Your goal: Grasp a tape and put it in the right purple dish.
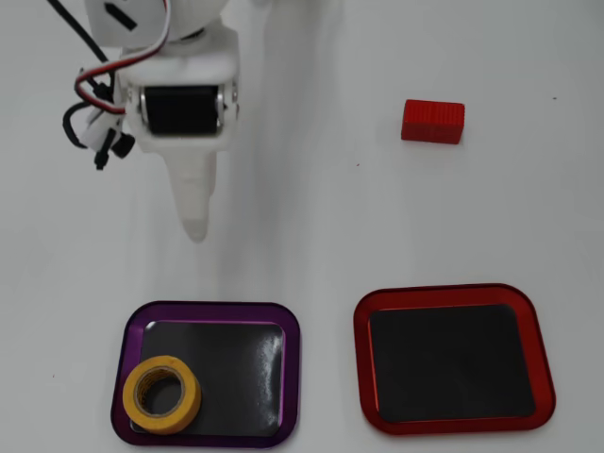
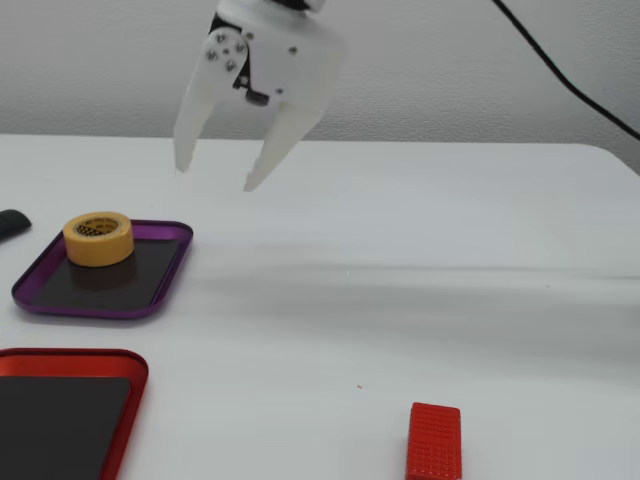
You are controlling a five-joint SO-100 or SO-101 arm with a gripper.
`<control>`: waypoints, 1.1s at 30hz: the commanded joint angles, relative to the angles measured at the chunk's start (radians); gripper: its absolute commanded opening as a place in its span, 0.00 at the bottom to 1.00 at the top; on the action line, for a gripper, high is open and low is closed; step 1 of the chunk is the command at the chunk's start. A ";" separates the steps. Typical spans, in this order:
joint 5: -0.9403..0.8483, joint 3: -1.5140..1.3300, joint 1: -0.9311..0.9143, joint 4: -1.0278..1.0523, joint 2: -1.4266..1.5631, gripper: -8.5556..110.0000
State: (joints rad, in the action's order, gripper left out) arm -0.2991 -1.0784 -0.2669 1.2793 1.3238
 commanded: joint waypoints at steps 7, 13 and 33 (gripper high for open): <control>0.130 0.005 0.008 0.224 0.348 0.21; 0.133 -0.115 0.009 0.342 0.566 0.21; 0.129 -1.299 0.000 0.028 1.534 0.21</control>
State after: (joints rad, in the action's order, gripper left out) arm -0.1657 -2.2335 -0.2684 1.3990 2.7382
